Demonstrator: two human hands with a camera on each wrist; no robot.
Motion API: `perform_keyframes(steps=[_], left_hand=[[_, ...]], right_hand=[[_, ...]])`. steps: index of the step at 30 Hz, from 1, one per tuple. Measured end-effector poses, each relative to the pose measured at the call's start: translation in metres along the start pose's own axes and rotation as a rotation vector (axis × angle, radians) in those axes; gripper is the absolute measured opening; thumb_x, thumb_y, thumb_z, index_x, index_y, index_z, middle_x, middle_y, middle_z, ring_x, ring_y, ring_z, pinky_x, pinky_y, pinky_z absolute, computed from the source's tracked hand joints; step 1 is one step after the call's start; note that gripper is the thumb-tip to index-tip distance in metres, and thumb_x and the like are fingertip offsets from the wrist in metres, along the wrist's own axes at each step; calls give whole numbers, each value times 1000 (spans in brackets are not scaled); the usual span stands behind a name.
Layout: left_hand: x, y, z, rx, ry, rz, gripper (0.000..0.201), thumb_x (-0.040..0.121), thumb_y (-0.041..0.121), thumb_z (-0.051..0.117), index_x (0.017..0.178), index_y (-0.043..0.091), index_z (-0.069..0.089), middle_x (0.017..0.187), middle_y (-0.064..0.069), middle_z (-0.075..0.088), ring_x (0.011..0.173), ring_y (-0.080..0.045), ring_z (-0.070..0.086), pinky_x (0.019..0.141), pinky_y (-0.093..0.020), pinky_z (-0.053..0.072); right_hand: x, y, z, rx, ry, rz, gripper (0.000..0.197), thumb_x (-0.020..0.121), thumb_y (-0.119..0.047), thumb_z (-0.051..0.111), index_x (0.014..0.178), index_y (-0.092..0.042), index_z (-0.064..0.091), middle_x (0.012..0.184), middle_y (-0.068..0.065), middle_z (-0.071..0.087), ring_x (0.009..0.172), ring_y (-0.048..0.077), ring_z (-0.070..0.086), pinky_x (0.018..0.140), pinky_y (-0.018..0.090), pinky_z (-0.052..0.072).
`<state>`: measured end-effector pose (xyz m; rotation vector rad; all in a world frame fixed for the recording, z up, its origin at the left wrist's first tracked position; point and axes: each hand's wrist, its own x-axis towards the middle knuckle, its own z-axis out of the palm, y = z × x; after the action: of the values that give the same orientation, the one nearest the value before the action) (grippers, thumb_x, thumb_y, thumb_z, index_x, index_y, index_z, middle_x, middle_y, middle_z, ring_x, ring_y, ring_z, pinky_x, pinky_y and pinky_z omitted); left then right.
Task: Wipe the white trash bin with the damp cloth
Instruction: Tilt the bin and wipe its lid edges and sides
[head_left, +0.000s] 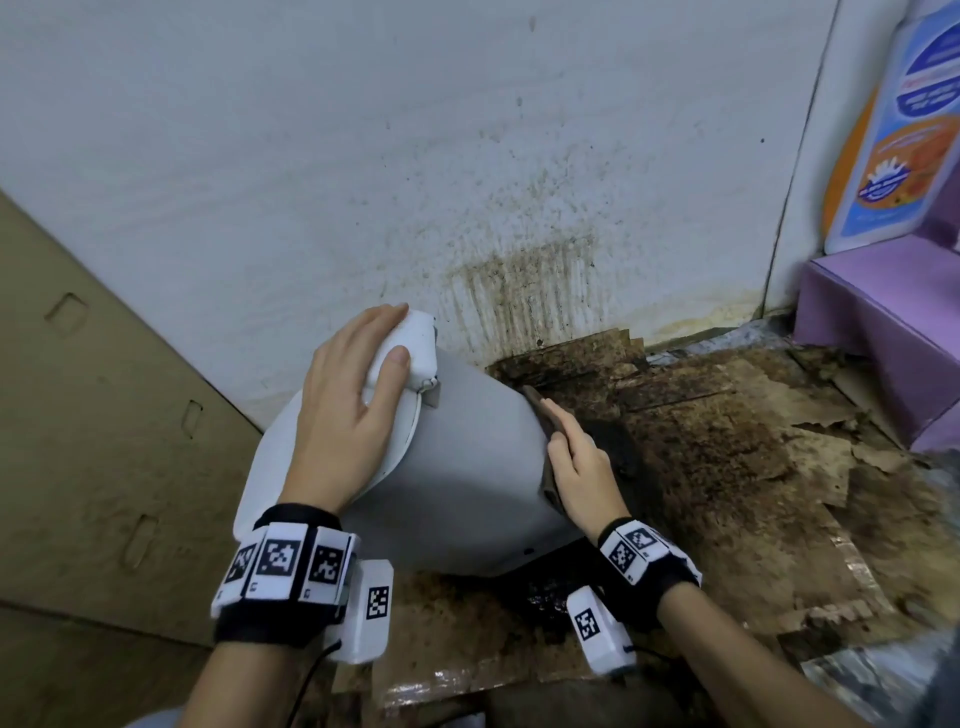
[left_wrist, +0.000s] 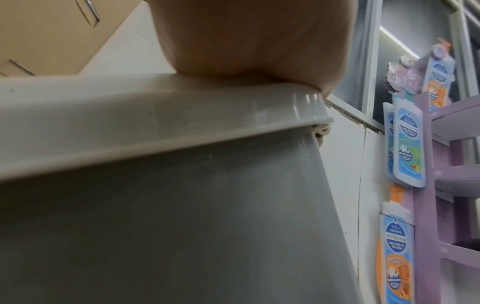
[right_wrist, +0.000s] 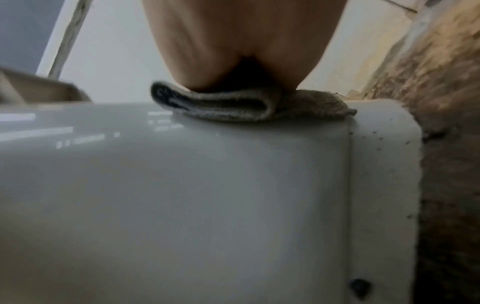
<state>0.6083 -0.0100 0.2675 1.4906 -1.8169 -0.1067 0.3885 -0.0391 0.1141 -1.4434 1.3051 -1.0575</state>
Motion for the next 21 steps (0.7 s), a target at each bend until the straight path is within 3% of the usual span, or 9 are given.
perform_keyframes(steps=[3,6,9,12,15,17,19,20,21], left_hand=[[0,-1,-2,-23,6,-20,49,104,47,36,152,33,40,153,17,43,142,-4,35,117,-34,29],[-1,-2,-2,-47,20,-59,56,103,51,35,155,30,35,157,15,38,143,-2,30,117,-28,25],[-3,1,1,-65,47,-112,61,100,55,26,149,24,40,149,10,42,137,0,30,116,-23,24],[-3,3,3,-92,42,-184,61,93,52,21,144,27,44,139,12,41,128,-2,31,103,-5,20],[-4,3,3,-83,24,-178,61,90,48,25,143,25,46,139,8,40,129,-8,35,103,-5,21],[-3,4,3,-105,19,-169,62,90,49,29,142,21,47,138,4,42,131,-13,39,109,-19,27],[-2,6,4,-80,-3,-151,64,91,52,30,144,19,46,139,2,42,133,-14,39,110,-25,28],[-2,6,5,-60,-18,-143,66,92,53,29,145,19,45,140,2,42,133,-14,38,110,-24,27],[-2,6,5,-49,-31,-137,67,92,54,28,146,18,45,141,2,41,134,-13,37,109,-22,26]], right_hand=[[2,-7,0,57,54,55,40,108,-24,36,144,-34,50,105,-1,71,79,5,62,69,16,47],[3,-26,5,194,106,80,39,108,-21,36,140,-32,55,109,6,72,98,20,66,84,32,53],[0,-60,13,413,119,76,38,107,-17,36,130,-33,61,122,-9,68,115,9,63,98,29,49],[-4,-101,15,583,75,43,38,108,-18,35,121,-39,63,117,-14,70,113,5,64,108,36,48],[-12,-140,14,618,-2,-90,38,108,-19,35,137,-31,58,109,-1,73,104,8,66,101,34,53],[-16,-161,12,481,-11,-234,39,108,-16,35,135,-35,56,95,2,71,85,17,65,78,32,53],[-16,-169,10,251,-29,-357,39,108,-15,36,140,-32,53,105,6,70,80,23,62,71,36,49],[-15,-168,10,146,-64,-398,41,108,-16,36,146,-28,49,122,6,68,85,13,64,74,30,49],[-15,-167,11,56,-109,-431,44,108,-16,36,150,-25,44,143,3,58,107,1,61,86,21,48]])
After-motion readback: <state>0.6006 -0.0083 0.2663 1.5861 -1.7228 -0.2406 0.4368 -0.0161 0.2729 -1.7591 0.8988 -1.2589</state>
